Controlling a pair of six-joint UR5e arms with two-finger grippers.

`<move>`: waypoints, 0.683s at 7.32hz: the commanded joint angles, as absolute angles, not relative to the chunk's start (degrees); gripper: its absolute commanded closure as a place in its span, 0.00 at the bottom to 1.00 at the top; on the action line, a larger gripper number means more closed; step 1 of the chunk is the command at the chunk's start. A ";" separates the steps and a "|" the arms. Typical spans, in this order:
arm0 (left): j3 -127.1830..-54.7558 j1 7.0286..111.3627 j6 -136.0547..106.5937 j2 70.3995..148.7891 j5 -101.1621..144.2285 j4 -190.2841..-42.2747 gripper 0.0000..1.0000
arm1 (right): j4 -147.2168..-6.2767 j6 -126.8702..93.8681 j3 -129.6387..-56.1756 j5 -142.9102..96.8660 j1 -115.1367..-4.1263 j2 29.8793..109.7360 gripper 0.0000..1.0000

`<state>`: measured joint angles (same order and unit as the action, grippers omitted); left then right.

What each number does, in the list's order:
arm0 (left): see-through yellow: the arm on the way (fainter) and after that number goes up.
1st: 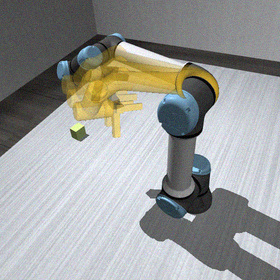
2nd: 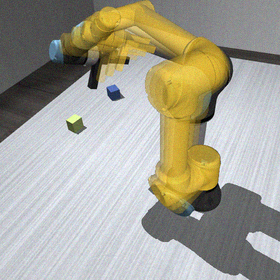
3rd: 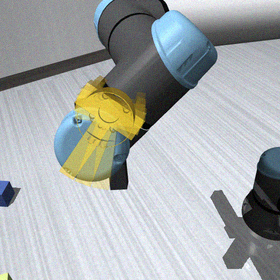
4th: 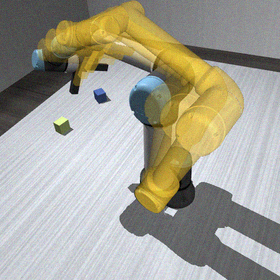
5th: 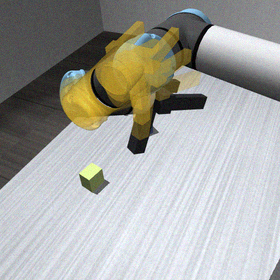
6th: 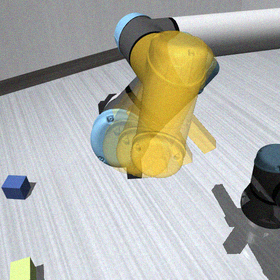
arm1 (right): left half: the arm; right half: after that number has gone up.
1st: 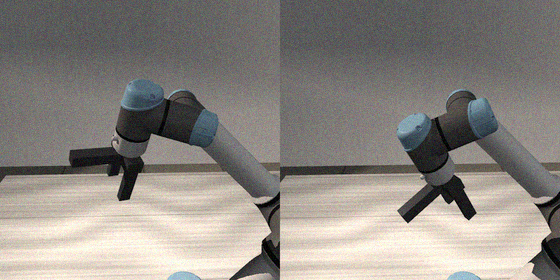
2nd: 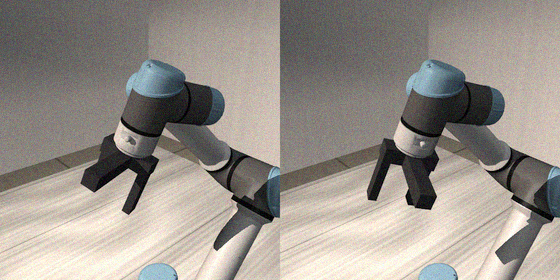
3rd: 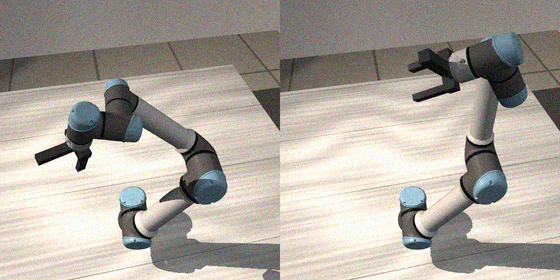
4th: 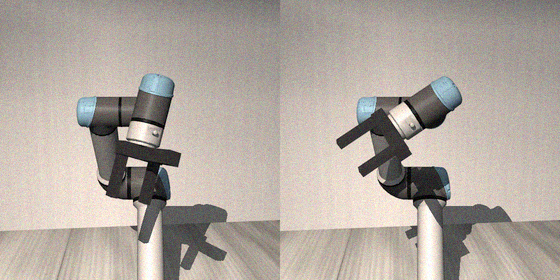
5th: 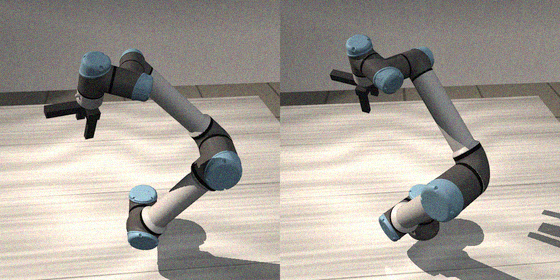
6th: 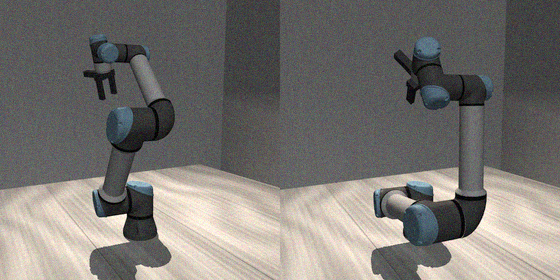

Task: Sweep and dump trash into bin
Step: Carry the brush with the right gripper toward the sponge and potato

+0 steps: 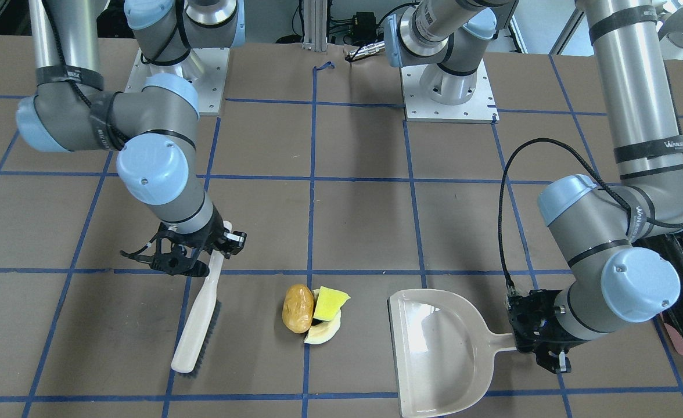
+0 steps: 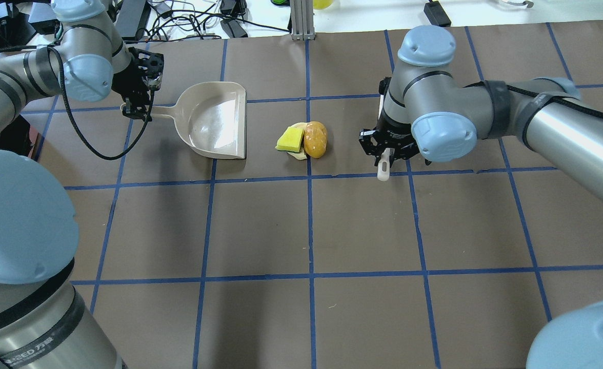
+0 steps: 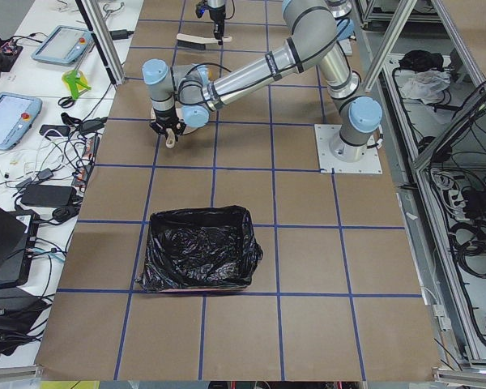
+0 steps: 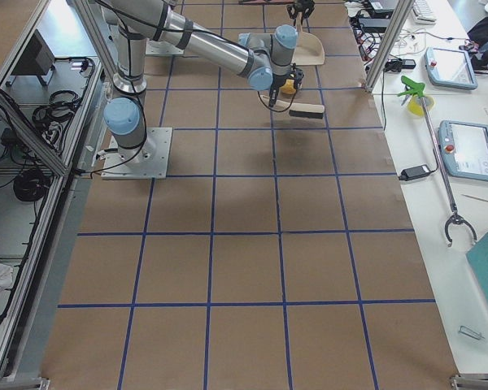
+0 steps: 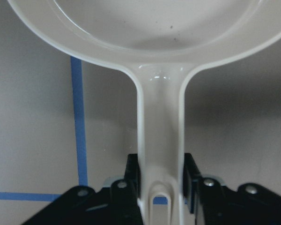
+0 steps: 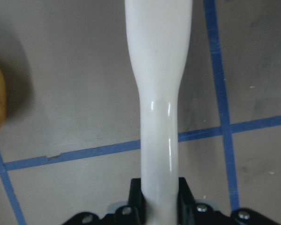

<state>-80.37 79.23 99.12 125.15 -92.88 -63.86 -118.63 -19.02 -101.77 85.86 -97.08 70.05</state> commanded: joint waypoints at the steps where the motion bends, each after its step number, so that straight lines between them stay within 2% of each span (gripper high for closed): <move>1: -81.03 83.65 99.05 124.19 -98.39 -64.07 0.93 | -118.48 -29.23 -101.51 84.46 -103.33 69.61 1.00; 5: -81.12 84.29 99.05 124.01 -98.53 -63.98 0.95 | -118.21 -38.31 -101.51 80.43 -108.88 68.91 1.00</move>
